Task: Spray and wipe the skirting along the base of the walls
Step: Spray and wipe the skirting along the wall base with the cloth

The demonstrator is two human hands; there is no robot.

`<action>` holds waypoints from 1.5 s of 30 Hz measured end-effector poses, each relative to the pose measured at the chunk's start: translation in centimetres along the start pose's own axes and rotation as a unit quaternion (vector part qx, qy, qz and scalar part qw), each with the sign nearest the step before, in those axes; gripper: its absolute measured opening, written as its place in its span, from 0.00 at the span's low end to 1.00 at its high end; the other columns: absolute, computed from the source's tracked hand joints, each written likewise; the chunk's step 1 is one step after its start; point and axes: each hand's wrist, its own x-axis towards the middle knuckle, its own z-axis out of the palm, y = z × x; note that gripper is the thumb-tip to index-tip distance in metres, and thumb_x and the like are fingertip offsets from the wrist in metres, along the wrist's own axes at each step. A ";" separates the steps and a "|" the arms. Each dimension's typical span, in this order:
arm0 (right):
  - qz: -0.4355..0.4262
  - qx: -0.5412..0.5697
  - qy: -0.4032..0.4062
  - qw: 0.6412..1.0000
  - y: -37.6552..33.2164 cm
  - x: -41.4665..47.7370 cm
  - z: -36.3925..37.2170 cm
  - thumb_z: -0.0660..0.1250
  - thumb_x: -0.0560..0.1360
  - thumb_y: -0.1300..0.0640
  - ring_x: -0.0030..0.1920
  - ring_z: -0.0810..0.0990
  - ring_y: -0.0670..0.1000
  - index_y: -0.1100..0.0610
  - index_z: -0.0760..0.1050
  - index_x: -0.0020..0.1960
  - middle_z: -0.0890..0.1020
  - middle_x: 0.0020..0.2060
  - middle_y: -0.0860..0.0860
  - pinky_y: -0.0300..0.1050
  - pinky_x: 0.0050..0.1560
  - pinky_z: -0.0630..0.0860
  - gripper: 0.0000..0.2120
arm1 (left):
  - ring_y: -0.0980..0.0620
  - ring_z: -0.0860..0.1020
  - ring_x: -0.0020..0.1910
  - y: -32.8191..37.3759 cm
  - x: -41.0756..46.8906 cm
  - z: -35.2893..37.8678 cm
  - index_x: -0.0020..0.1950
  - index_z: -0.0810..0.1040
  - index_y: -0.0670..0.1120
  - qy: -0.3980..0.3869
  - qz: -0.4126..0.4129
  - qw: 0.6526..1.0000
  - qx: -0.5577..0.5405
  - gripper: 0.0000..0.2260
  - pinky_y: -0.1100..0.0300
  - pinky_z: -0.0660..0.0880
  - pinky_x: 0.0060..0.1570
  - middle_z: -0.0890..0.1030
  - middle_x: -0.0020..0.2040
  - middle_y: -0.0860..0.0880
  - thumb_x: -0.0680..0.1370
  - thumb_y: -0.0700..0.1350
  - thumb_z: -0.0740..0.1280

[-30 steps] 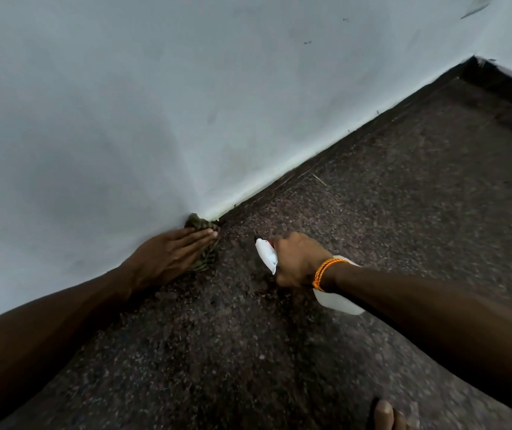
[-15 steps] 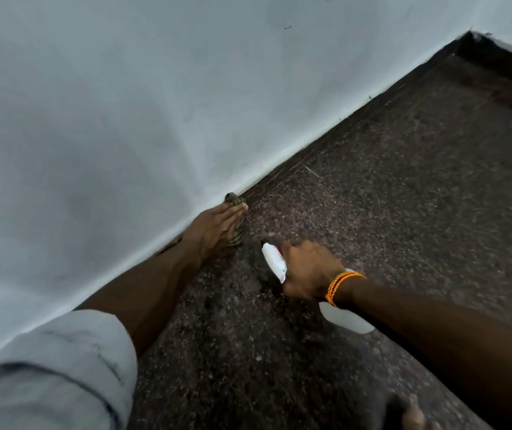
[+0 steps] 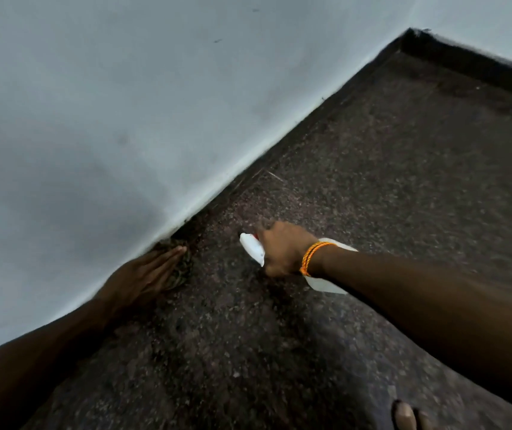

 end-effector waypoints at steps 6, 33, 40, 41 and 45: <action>0.021 -0.019 -0.035 0.999 1.2 -1.6 -0.5 0.68 0.71 0.53 0.52 0.81 0.65 0.61 0.72 0.62 0.81 0.53 0.63 0.49 0.44 0.75 0.23 | 0.42 0.67 0.73 -1.2 9.3 0.3 0.71 0.68 0.33 0.059 0.013 0.997 0.055 0.24 0.48 0.66 0.71 0.67 0.73 0.37 0.79 0.36 0.45; 0.029 0.036 0.005 0.999 5.5 0.7 1.9 0.68 0.69 0.51 0.51 0.81 0.65 0.59 0.72 0.60 0.81 0.53 0.62 0.51 0.47 0.77 0.22 | 0.45 0.69 0.71 -1.2 18.4 1.7 0.69 0.73 0.37 0.040 -0.014 0.999 0.009 0.24 0.51 0.68 0.69 0.72 0.71 0.41 0.81 0.38 0.43; -0.024 0.036 -0.008 0.999 8.0 2.8 0.8 0.68 0.69 0.52 0.48 0.81 0.65 0.60 0.74 0.54 0.82 0.49 0.61 0.50 0.42 0.75 0.17 | 0.38 0.65 0.73 -0.6 10.4 1.5 0.72 0.64 0.30 0.040 -0.001 0.999 0.028 0.20 0.43 0.67 0.69 0.64 0.74 0.34 0.81 0.37 0.51; -0.039 0.033 -0.005 0.999 8.7 3.5 0.4 0.69 0.68 0.52 0.47 0.82 0.64 0.60 0.74 0.53 0.82 0.48 0.60 0.50 0.42 0.76 0.17 | 0.39 0.66 0.72 -0.6 10.4 1.3 0.72 0.65 0.30 0.047 0.001 0.999 0.028 0.20 0.44 0.68 0.68 0.65 0.73 0.35 0.81 0.37 0.51; -0.094 0.000 0.018 0.995 10.6 5.3 -1.7 0.68 0.71 0.48 0.47 0.82 0.63 0.57 0.73 0.53 0.82 0.48 0.59 0.48 0.40 0.71 0.16 | 0.42 0.71 0.69 -0.7 14.4 1.0 0.67 0.73 0.33 0.051 0.009 0.998 0.040 0.19 0.48 0.70 0.67 0.72 0.70 0.38 0.80 0.36 0.52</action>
